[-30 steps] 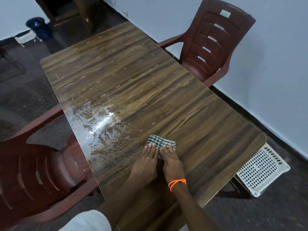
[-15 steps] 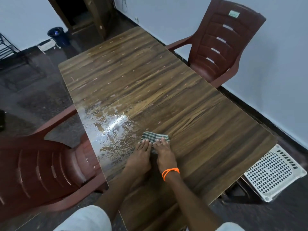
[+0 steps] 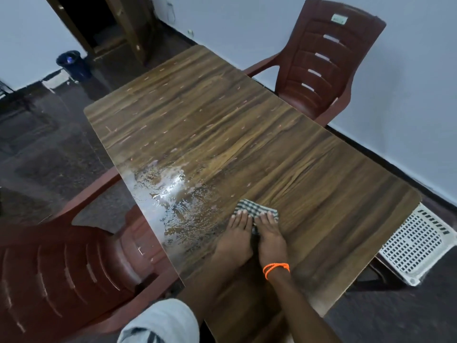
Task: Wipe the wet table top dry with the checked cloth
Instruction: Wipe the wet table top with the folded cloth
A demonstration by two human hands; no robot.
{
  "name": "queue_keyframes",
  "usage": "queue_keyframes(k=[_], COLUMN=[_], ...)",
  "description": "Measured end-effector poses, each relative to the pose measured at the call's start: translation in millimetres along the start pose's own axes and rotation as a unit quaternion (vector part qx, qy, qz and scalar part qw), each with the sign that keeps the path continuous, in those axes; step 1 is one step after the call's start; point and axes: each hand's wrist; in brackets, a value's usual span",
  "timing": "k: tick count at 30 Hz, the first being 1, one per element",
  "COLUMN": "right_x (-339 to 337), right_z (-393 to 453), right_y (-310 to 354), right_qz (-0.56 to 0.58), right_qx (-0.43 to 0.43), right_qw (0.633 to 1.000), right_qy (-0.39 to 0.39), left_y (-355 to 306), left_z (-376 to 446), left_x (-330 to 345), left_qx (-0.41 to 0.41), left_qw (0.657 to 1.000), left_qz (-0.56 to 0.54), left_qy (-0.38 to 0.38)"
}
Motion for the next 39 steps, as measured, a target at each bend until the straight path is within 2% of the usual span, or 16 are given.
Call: queue_keyframes(k=[5,11,14,18,24,30,34,39], right_x=[43,76,69,46,59,94,104,79], right_z=[6,-51,-90,-110,-74,-77,-115,-149], right_y=[40,91,102,95,99,135,149,137], right_qz=[-0.006,-0.009,-0.034,-0.048,-0.038,-0.023,-0.020,-0.050], right_qx=[0.036,0.033,0.011,0.035,0.103,0.074,0.038,-0.019], right_qw=[0.999,0.999,0.999,0.998,0.992,0.997,0.999,0.996], right_qy=[-0.020,-0.002,0.006,-0.021,-0.068,-0.015,0.029,0.072], left_y=[64,118,123,104,107,150,180,159], left_z=[1,-72,-105,-114,-75,-89,-127,-165], left_x=[8,18,26,36,26,17,29,49], left_qx=[0.031,0.083,0.123,0.141,0.131,0.103,0.134,0.140], left_qw=[0.999,0.994,0.991,0.988,0.989,0.993,0.984,0.983], left_qz=[-0.035,-0.050,-0.038,-0.052,-0.063,-0.061,-0.110,-0.117], left_qy=[-0.025,-0.053,-0.039,0.036,0.002,-0.013,-0.039,0.009])
Point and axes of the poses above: each hand's wrist, its own z-axis towards the middle knuckle, its own x-axis out of the palm, y = z × x, and after that the axes turned 5 degrees about -y, right-handed
